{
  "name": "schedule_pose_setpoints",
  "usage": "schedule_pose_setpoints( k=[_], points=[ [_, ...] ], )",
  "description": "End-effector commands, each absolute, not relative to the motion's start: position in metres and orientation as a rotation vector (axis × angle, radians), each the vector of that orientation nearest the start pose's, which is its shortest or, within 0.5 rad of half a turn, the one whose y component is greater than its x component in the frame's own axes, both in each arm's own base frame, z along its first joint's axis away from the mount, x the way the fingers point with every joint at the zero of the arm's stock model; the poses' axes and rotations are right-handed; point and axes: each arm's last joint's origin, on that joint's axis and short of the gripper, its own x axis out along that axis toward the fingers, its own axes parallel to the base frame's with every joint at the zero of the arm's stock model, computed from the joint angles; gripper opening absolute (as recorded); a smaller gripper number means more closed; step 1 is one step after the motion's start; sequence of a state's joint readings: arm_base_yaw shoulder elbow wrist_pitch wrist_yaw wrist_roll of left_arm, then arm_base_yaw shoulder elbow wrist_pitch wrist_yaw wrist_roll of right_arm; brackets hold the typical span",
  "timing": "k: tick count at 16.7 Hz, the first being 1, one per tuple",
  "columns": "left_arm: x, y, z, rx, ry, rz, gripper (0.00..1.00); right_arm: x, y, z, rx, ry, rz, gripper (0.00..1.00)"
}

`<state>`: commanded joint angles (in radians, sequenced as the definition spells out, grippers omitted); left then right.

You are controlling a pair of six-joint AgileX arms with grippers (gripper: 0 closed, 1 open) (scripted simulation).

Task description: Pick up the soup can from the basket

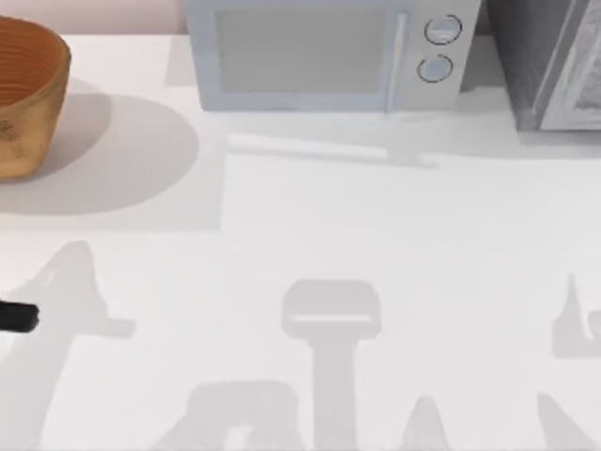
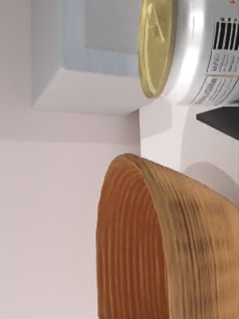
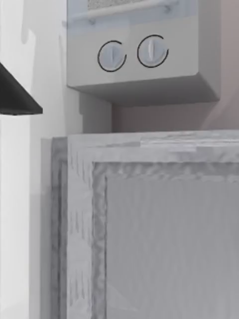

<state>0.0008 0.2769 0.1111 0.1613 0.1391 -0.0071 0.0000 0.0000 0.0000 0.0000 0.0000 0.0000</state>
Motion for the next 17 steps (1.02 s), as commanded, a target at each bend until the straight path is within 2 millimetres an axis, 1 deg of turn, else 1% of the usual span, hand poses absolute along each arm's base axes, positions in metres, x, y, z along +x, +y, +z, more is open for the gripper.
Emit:
schedule_pose_setpoints(
  k=[2,4,6,8,10,12,15,17],
  points=[
    [0.137,-0.009,0.202,-0.022,0.022,-0.236,0.0,0.106,-0.001,0.16,0.0,0.0,0.0,1.0],
    [0.157,-0.015,0.211,-0.036,0.05,-0.352,0.0,0.106,-0.001,0.16,0.0,0.0,0.0,1.0],
    [0.183,-0.021,0.214,-0.055,0.088,-0.482,0.0,0.106,-0.001,0.16,0.0,0.0,0.0,1.0],
    [0.213,-0.03,0.209,-0.078,0.13,-0.618,0.0,0.106,-0.001,0.16,0.0,0.0,0.0,1.0],
    [0.245,-0.039,0.196,-0.102,0.172,-0.758,0.0,0.106,-0.001,0.16,0.0,0.0,0.0,1.0],
    [0.275,-0.049,0.175,-0.125,0.206,-0.897,0.0,0.106,-0.001,0.16,0.0,0.0,0.0,1.0],
    [0.313,-0.064,0.133,-0.147,0.23,-1.1,0.0,0.106,-0.001,0.16,0.0,0.0,0.0,1.0],
    [0.332,-0.074,0.103,-0.146,0.219,-1.226,0.0,0.106,-0.001,0.16,0.0,0.0,0.0,1.0]
  ],
)
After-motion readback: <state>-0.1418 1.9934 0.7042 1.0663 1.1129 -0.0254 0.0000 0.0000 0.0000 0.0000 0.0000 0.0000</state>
